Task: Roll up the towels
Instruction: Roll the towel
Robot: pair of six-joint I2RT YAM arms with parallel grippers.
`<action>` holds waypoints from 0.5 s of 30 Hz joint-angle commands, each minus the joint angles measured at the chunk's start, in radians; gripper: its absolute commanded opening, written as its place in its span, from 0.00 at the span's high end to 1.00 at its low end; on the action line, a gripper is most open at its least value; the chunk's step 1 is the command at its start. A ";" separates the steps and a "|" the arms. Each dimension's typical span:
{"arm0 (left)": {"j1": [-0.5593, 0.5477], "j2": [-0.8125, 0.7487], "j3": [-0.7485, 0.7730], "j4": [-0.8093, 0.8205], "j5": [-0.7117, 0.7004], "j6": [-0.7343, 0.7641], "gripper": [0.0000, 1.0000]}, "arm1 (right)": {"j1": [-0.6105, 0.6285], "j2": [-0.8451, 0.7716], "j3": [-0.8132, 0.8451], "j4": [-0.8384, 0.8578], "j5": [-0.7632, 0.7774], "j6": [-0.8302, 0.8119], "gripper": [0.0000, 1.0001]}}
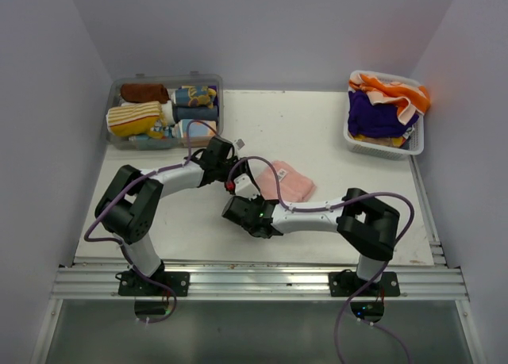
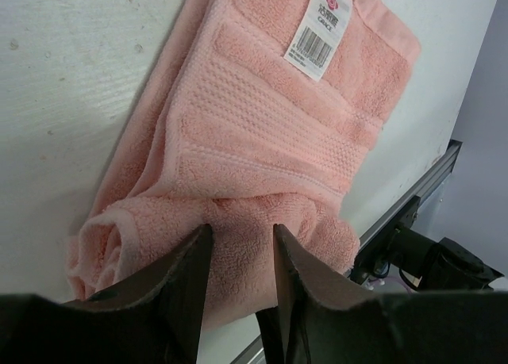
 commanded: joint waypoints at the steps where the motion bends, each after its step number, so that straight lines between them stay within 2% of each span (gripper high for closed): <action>1: -0.002 0.014 0.001 -0.091 -0.026 0.056 0.58 | -0.063 0.045 -0.066 0.034 -0.082 0.028 0.84; 2: -0.001 0.014 0.009 -0.100 -0.026 0.059 0.58 | -0.067 0.029 -0.069 0.034 -0.102 0.026 0.95; 3: -0.001 0.013 0.017 -0.108 -0.025 0.068 0.57 | -0.071 0.018 -0.072 0.034 -0.116 0.025 1.00; 6: -0.001 -0.001 0.063 -0.151 -0.026 0.091 0.52 | -0.081 -0.037 -0.081 0.043 -0.199 0.031 1.00; 11: 0.019 -0.062 0.159 -0.227 -0.023 0.114 0.27 | -0.124 -0.109 -0.108 0.069 -0.375 0.077 1.00; 15: 0.067 -0.120 0.181 -0.248 0.007 0.117 0.23 | -0.150 -0.142 -0.124 0.094 -0.504 0.110 1.00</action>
